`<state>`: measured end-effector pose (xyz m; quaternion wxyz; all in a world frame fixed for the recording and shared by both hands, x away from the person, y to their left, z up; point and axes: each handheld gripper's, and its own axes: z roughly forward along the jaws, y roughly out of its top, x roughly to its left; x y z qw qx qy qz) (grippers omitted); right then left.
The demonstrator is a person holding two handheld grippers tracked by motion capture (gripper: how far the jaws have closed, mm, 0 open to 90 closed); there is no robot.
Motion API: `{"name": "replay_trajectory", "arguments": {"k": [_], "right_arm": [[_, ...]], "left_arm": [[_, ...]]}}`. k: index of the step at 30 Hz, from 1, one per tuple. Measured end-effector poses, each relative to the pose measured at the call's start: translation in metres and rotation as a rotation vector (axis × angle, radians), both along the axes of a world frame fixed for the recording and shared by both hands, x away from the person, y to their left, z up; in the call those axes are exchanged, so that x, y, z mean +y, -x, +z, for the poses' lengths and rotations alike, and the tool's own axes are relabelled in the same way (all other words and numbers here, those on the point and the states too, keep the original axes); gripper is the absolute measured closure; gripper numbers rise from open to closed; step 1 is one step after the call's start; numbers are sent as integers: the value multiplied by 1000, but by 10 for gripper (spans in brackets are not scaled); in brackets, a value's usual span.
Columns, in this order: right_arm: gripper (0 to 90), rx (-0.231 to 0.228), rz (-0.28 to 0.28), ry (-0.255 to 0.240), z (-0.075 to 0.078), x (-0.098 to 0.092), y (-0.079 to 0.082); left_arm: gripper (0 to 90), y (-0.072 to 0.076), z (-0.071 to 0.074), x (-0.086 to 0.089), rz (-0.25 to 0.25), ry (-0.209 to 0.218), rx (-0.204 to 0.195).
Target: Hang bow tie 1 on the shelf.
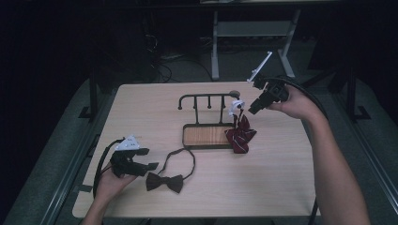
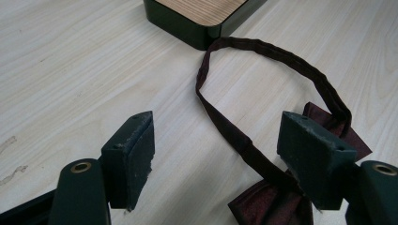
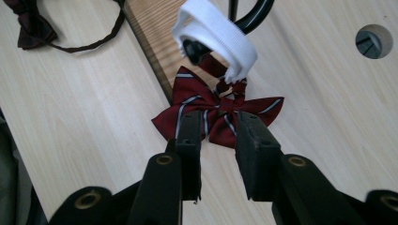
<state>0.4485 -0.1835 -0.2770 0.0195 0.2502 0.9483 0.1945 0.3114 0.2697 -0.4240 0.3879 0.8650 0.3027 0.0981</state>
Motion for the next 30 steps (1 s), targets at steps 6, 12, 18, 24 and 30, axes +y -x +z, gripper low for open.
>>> {"name": "replay_trajectory", "arguments": {"k": [6,12,18,24,30], "right_arm": [[643,9,22,-11,-4,-2,6],[596,12,40,-7,-8,-1,12],[577,9,57,-18,-12,-1,22],[572,7,80,-19,-19,3,33],[548,3,75,-29,-27,-3,38]], "left_arm": [[278,0,-1,-1,0,-4,4],[278,0,-1,0,1,-1,5],[278,0,-1,-1,1,7,5],[277,0,-1,-2,-2,2,3],[278,0,-2,-2,-3,0,3]]}}
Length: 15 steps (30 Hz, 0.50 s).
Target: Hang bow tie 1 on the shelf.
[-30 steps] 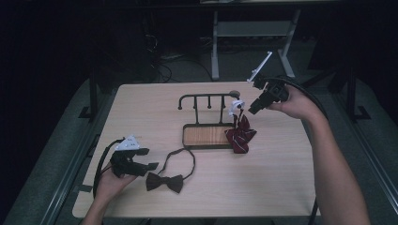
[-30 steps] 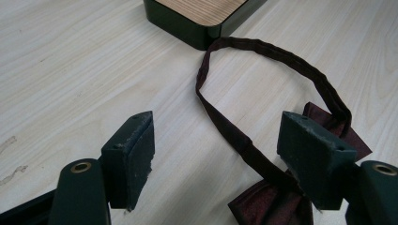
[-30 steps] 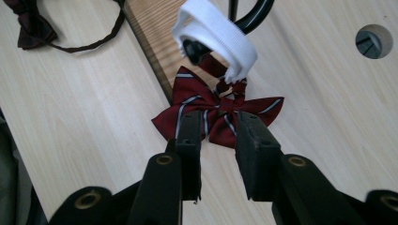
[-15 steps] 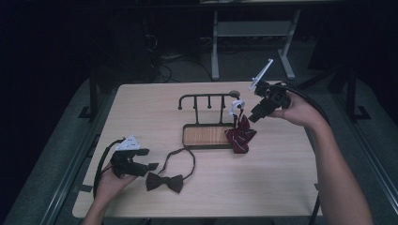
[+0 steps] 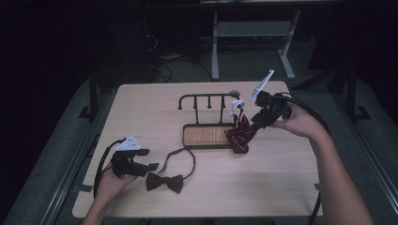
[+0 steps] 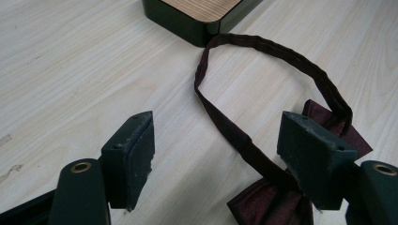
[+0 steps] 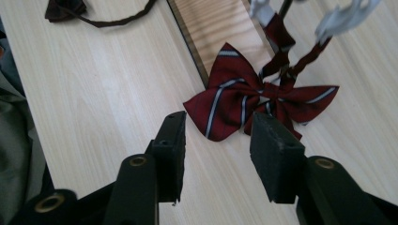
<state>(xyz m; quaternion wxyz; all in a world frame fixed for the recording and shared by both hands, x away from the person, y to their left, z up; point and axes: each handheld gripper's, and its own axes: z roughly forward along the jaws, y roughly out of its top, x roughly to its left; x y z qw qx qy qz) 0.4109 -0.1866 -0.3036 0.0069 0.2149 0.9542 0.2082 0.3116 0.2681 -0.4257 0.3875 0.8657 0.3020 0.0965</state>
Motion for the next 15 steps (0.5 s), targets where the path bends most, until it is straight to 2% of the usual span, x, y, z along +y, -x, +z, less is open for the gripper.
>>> {"name": "replay_trajectory", "arguments": {"k": [15], "right_arm": [[488,18,-38,-19,-31,-22,16]], "left_arm": [[278,1,0,-2,-7,-9,2]]}}
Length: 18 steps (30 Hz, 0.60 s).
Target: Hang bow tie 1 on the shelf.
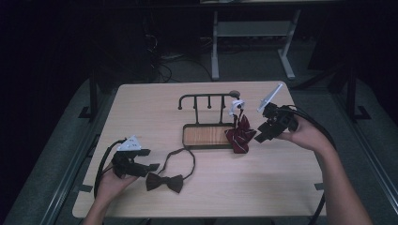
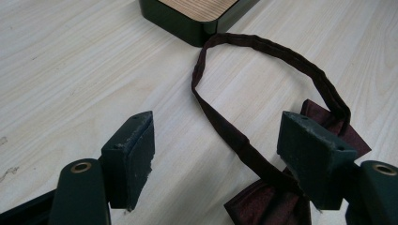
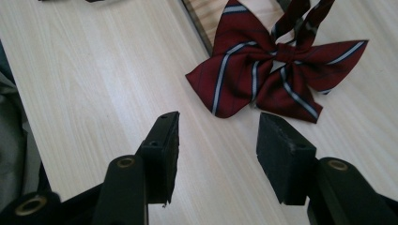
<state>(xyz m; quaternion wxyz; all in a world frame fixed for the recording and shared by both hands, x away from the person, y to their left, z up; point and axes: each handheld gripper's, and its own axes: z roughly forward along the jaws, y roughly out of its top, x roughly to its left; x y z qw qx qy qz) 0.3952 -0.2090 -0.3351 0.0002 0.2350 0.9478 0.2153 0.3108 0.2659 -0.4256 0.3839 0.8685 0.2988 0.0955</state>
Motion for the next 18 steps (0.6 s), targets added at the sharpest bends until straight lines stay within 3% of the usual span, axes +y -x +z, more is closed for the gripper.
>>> {"name": "replay_trajectory", "arguments": {"k": [18], "right_arm": [[445,-11,-24,-28,-29,-16,26]], "left_arm": [[278,0,-1,0,5,6,1]]}}
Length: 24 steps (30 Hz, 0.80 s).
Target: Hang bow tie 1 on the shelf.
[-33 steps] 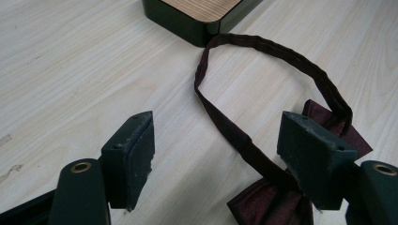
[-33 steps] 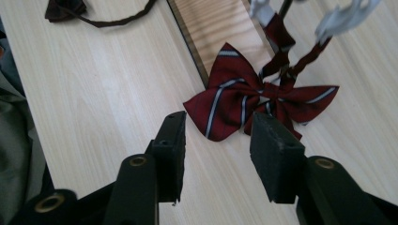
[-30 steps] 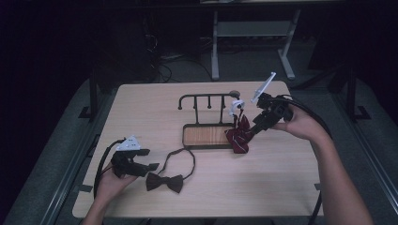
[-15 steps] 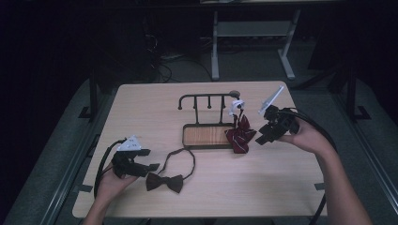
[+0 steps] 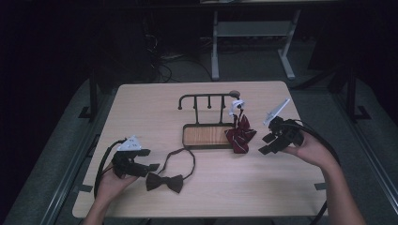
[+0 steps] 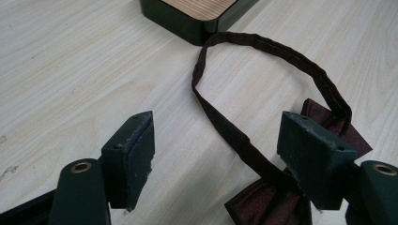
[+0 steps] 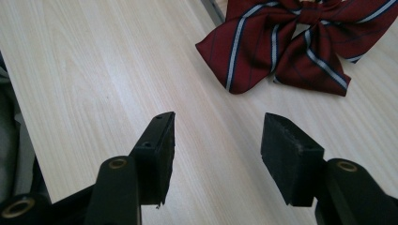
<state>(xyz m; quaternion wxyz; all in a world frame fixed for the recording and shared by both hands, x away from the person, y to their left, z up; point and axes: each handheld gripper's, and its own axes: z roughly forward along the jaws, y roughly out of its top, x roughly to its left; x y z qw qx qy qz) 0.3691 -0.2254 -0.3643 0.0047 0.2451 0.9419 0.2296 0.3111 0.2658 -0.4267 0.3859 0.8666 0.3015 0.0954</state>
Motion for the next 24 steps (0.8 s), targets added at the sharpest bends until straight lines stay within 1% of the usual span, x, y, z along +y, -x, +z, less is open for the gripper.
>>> {"name": "replay_trajectory", "arguments": {"k": [5,8,10,12,17,19,20,23,24], "right_arm": [[433,-5,-3,-3,-6,-1,7],[426,-5,-8,-6,-10,-3,11],[419,-7,-16,-4,-12,-4,13],[419,-8,-17,-18,-14,-6,14],[410,-11,-21,-24,-20,-8,19],[405,-9,-22,-27,-21,-9,21],[402,-15,-22,-27,-22,-9,22],[400,-13,-21,-33,-23,-9,25],[397,-15,-24,-30,-24,-9,26]], "left_arm": [[278,0,0,0,0,-1,-3],[278,0,0,0,-7,-13,1],[278,0,0,0,-7,-11,5],[278,0,0,0,-7,-11,6],[278,-1,-1,0,-7,-11,9],[278,0,0,-1,-8,-12,9],[278,0,-1,-2,-2,-3,12],[278,-1,-1,-2,-9,-12,13],[278,0,-1,-2,-5,-6,15]]}}
